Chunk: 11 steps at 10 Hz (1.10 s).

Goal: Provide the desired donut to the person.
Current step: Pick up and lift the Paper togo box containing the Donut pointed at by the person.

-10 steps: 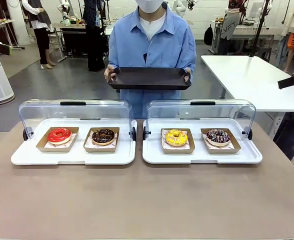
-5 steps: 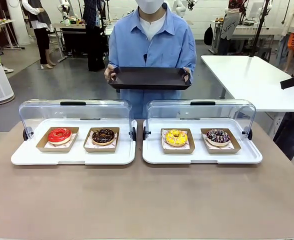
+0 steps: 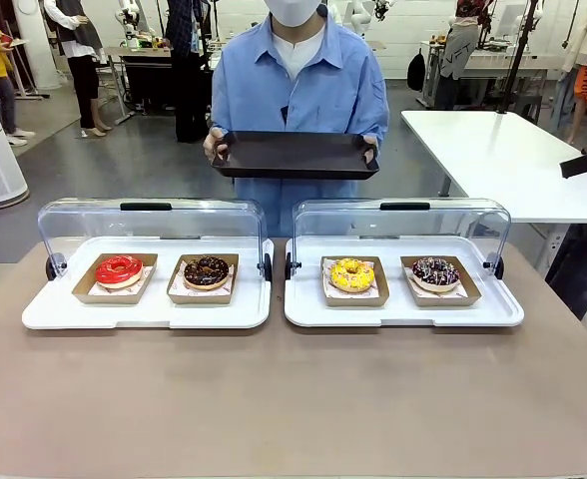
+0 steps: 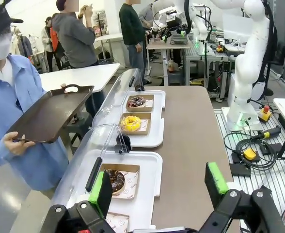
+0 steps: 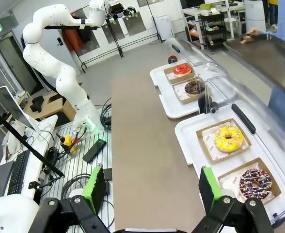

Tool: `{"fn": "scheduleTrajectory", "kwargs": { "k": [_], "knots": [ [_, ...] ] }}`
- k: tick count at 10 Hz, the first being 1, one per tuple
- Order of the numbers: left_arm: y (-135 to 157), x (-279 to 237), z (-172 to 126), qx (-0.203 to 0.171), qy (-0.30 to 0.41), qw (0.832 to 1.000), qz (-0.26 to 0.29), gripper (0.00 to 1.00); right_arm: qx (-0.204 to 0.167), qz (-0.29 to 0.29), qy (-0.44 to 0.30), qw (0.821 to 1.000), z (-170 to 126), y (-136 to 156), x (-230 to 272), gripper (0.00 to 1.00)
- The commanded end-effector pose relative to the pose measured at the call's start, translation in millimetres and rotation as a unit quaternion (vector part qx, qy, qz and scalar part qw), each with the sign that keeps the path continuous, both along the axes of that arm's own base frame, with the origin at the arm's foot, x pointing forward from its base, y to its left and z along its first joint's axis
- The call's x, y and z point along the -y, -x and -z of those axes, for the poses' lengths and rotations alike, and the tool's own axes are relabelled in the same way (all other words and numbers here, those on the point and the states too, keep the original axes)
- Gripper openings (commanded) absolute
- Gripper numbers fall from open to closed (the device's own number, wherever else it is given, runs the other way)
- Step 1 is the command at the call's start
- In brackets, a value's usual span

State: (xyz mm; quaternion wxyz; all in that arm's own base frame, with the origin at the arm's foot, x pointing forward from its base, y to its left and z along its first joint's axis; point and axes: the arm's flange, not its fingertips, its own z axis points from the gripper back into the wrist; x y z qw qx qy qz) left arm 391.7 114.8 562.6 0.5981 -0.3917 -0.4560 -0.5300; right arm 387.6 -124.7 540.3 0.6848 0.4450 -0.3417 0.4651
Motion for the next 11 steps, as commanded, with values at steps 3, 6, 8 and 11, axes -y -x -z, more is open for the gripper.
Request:
{"fn": "scheduleTrajectory", "kwargs": {
  "k": [3,6,8,11],
  "knots": [
    [0.0,0.0,0.0,0.0,0.0,1.0,0.0,1.0,-0.001,0.0,-0.002,1.0,0.7,0.0,0.5,1.0],
    [0.0,0.0,0.0,0.0,0.0,1.0,0.0,1.0,-0.001,0.0,-0.002,1.0,0.7,0.0,0.5,1.0],
    [0.0,0.0,0.0,0.0,0.0,1.0,0.0,1.0,-0.001,0.0,-0.002,1.0,0.7,0.0,0.5,1.0],
    [0.0,0.0,0.0,0.0,0.0,1.0,0.0,1.0,-0.001,0.0,-0.002,1.0,0.7,0.0,0.5,1.0]
  ]
}}
